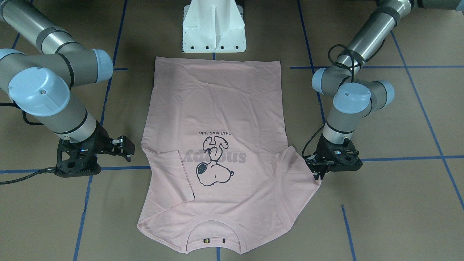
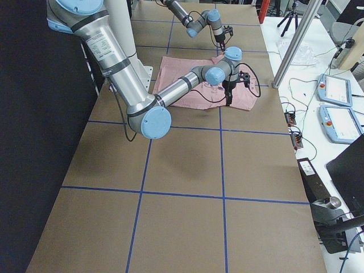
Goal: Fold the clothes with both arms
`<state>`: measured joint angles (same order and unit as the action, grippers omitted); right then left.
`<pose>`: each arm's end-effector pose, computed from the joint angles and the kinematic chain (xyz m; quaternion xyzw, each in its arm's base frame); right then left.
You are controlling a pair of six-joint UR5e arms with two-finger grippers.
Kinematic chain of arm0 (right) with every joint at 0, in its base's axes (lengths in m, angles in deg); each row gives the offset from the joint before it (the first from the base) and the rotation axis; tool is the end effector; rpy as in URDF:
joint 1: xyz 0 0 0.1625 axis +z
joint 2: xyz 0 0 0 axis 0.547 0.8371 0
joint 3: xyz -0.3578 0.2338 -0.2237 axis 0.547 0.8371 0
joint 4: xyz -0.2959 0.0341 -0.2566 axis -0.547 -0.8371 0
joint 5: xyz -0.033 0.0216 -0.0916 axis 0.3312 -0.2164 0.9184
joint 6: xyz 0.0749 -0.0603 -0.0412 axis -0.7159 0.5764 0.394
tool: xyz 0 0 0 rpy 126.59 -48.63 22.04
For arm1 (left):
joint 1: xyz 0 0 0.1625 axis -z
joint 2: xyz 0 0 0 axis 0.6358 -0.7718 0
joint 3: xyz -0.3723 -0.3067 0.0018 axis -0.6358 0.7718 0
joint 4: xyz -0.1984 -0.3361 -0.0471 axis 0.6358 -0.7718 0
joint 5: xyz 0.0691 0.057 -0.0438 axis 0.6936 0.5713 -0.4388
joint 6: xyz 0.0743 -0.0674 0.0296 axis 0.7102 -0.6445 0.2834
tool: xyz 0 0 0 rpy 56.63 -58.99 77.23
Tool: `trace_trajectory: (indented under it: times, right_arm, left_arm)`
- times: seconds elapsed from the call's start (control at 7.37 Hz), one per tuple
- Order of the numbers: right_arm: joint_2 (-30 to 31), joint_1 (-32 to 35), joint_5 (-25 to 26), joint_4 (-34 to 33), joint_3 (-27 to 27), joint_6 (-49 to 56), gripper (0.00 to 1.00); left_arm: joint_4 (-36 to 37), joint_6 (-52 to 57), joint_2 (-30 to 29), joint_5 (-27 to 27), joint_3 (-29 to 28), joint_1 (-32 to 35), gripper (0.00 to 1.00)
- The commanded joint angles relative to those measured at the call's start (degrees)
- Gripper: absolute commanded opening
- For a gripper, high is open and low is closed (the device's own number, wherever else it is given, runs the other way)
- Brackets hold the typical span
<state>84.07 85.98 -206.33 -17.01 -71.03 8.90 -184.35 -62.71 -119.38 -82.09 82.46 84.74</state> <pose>-0.3709 -0.6189 0.3866 0.0478 -0.3947 0.0017 0.9176 0.4388 -0.6050 0.4733 0.1953 0.4009 -0.0956 0.8900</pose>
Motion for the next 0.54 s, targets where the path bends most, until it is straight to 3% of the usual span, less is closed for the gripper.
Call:
trace_trajectory:
  times: [0.0,0.14,0.27,0.41]
  right_arm:
    - [0.08,0.00,0.08,0.06,0.32,0.00,1.00]
    - [-0.01,0.00,0.08,0.14,0.32,0.00,1.00]
    - [0.08,0.00,-0.01,0.23,0.32,0.00,1.00]
    - [-0.01,0.00,-0.01,0.32,0.23,0.00,1.00]
  left_arm:
    - [8.26,-0.61,-2.03,-0.07,6.22,0.00,0.00]
    - [15.21,-1.84,-6.40,-0.07,7.40,-0.09,0.00]
    - [16.06,-9.68,-9.93,-0.07,6.28,-1.13,0.00]
    - [16.07,-14.89,-17.44,0.02,-1.22,-3.66,0.00]
